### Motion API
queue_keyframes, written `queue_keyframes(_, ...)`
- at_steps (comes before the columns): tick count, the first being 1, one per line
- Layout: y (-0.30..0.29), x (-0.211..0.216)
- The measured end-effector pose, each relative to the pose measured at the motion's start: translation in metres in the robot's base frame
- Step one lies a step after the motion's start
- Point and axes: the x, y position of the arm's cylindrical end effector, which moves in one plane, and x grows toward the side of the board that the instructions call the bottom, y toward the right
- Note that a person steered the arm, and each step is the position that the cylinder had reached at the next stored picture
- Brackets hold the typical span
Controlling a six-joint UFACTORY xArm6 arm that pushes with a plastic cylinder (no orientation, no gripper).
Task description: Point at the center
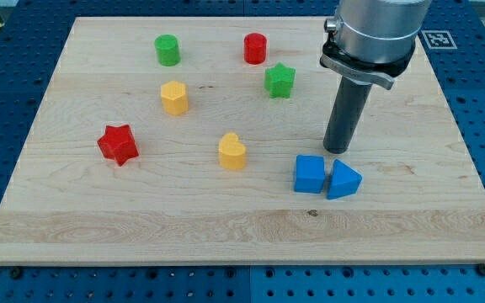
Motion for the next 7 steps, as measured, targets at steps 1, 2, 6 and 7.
queue_keyframes(1,-0.013,-0.003)
queue_keyframes(2,-0.017,-0.015)
queue_keyframes(6,-0.038,-0.062)
queue_keyframes(7,-0.056,-0.062)
